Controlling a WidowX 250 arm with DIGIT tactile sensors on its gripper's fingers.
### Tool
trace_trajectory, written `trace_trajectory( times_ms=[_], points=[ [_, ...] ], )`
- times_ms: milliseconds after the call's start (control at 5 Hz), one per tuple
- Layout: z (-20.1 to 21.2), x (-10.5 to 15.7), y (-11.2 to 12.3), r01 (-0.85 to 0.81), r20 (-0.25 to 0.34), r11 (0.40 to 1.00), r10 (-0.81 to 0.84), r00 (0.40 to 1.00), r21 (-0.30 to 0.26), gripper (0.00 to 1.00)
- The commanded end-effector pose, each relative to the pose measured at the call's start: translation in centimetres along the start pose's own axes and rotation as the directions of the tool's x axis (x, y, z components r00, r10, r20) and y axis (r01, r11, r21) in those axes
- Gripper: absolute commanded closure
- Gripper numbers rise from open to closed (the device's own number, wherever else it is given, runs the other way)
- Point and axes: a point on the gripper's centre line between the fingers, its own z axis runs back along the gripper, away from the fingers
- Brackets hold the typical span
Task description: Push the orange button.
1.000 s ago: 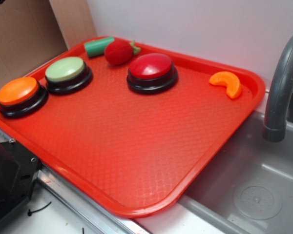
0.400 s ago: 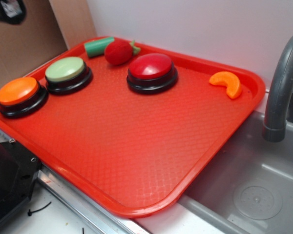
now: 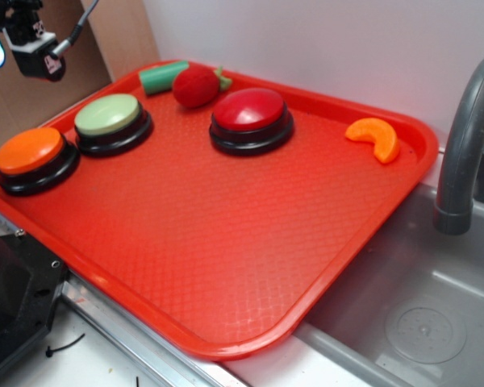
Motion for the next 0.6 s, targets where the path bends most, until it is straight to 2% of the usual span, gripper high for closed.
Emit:
trace_trajectory(
  times_ms=[0,400],
  points=[
    [-4.5,0.2,2.7,-0.026,-0.001,0.998,0.026,1.0,0.054,0.0],
    [-6.9,-0.1,2.7,0.034,-0.017,0.996,-0.033,0.999,0.079,0.0]
  ],
)
